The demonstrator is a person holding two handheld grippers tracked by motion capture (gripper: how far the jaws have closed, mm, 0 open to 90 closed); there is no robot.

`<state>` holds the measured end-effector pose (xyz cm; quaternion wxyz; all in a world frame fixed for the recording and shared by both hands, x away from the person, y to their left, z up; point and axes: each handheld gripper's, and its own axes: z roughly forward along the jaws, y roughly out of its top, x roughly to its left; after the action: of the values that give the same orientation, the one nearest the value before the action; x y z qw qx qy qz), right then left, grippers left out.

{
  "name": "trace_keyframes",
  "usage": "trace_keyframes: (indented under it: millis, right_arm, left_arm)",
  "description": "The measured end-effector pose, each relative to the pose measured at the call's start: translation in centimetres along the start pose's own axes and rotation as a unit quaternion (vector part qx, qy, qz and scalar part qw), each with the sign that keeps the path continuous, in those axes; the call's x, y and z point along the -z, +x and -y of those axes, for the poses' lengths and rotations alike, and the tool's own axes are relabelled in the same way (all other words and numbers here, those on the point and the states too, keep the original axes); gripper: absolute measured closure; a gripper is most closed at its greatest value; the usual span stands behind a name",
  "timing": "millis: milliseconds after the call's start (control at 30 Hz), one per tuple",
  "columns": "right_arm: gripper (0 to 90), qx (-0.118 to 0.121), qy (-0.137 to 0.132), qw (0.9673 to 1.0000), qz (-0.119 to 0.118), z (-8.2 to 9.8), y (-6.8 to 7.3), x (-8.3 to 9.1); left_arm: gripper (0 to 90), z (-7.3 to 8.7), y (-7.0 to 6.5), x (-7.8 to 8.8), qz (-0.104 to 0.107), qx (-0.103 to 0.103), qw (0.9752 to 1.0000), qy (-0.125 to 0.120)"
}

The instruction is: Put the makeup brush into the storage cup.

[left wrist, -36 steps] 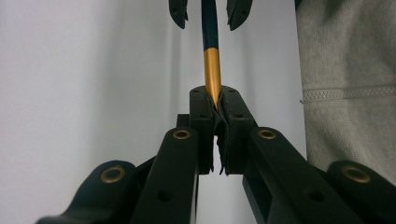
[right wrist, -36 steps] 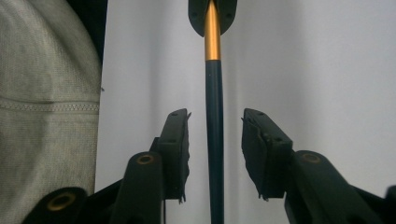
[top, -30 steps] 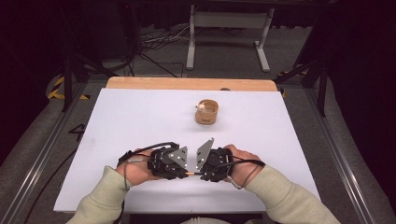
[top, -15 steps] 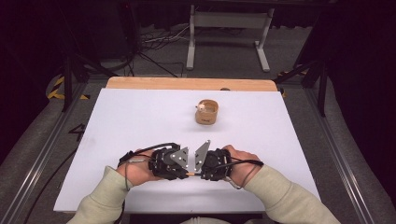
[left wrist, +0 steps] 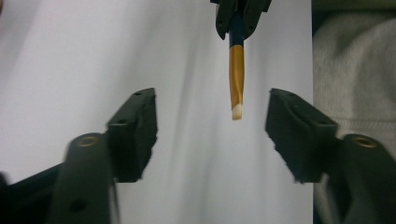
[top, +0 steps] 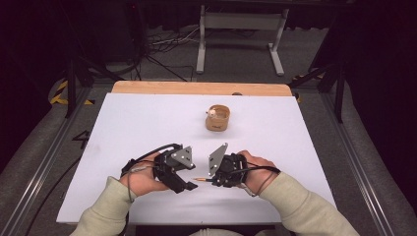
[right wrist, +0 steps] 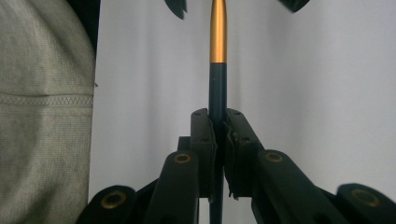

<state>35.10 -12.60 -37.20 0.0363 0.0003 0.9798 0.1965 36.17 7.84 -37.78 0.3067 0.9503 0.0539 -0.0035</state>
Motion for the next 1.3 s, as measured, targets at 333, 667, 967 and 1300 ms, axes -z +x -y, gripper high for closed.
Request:
trace_keyframes:
  millis: [333,667,967,1300]
  right_arm:
    - [83.5,-0.010,-0.042,0.9990,0.011,0.4,-0.9,0.9]
    - [83.5,-0.018,-0.084,0.9960,0.027,-0.2,-2.3,1.7]
    - [83.5,-0.043,-0.136,0.9884,0.052,-0.8,-3.6,2.5]
    - [83.3,-0.064,-0.190,0.9768,0.076,-0.8,-4.7,2.9]
  left_arm:
    - [3.9,2.7,0.4,2.3,-0.025,0.074,0.9948,-0.066]
    - [2.3,5.5,-0.4,3.6,-0.086,0.101,0.9826,-0.130]
    - [0.2,7.4,-1.0,3.8,-0.119,0.109,0.9688,-0.189]
    - [0.2,8.8,-1.1,3.5,-0.120,0.103,0.9424,-0.294]
